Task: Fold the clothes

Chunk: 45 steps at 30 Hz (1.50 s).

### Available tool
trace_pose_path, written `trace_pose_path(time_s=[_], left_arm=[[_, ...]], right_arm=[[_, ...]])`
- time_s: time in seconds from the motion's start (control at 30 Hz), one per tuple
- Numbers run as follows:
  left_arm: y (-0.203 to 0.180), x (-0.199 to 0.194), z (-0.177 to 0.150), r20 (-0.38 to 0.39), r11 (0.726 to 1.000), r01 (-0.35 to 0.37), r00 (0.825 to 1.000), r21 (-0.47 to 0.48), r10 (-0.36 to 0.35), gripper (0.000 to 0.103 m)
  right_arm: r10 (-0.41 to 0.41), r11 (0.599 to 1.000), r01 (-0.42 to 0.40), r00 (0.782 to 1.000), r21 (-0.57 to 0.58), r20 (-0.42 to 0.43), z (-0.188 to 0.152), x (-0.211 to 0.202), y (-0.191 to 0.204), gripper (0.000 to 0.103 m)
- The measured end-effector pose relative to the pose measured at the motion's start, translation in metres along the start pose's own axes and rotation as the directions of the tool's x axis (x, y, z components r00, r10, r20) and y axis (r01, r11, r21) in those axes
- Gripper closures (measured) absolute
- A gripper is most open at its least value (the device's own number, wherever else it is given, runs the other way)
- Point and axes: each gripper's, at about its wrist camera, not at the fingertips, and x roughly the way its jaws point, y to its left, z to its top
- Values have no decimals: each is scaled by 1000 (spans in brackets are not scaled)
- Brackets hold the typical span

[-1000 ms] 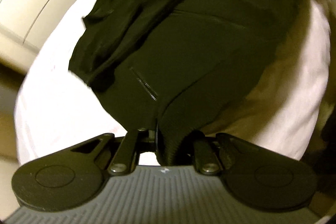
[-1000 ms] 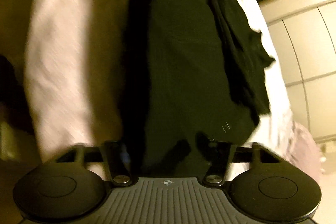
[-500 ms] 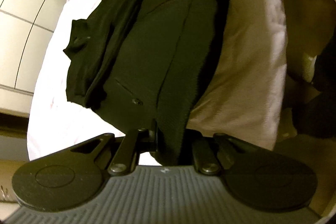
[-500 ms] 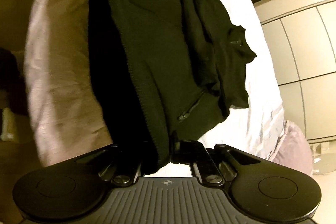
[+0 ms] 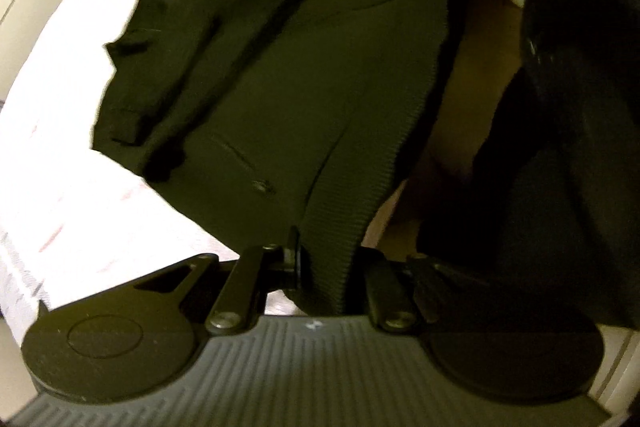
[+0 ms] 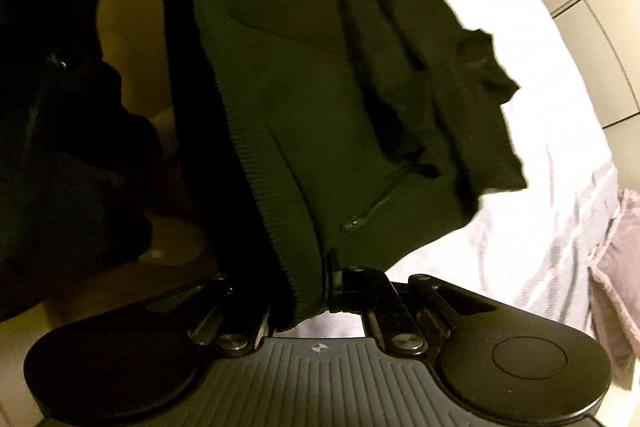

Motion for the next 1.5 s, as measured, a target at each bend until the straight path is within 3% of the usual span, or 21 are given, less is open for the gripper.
trace_pose_path(time_s=[0.13, 0.27, 0.43, 0.5, 0.6, 0.7, 0.87, 1.13, 1.5], left_arm=[[51, -11, 24, 24, 998, -5, 1000, -66, 6, 96], [104, -18, 47, 48, 991, -2, 999, -131, 8, 96], [219, 34, 75, 70, 977, 111, 993, -183, -100, 96], [264, 56, 85, 80, 966, 160, 986, -203, -146, 95], [322, 105, 91, 81, 934, 263, 965, -243, -250, 95], [359, 147, 95, 72, 908, 320, 947, -270, -312, 95], [397, 201, 101, 51, 878, 362, 930, -313, -365, 95], [439, 262, 108, 16, 835, 356, 923, -419, -386, 95], [473, 346, 110, -27, 788, 324, 918, -524, -395, 91]], right_arm=[[-38, 999, 39, 997, -2, 68, 16, -18, -61, 101], [-30, 999, 31, 995, -9, 91, 48, -9, -147, 101], [14, 1000, -15, 998, 12, 61, 88, 36, -245, 101], [60, 995, -63, 997, 72, 37, 99, 61, -283, 101], [137, 978, -137, 990, 160, 10, 113, 101, -336, 101], [197, 952, -190, 980, 241, -7, 121, 143, -379, 101], [269, 914, -247, 963, 321, -24, 125, 196, -427, 101], [388, 849, -360, 922, 387, 8, 119, 269, -494, 101], [441, 763, -399, 897, 508, 43, 103, 348, -522, 101]])
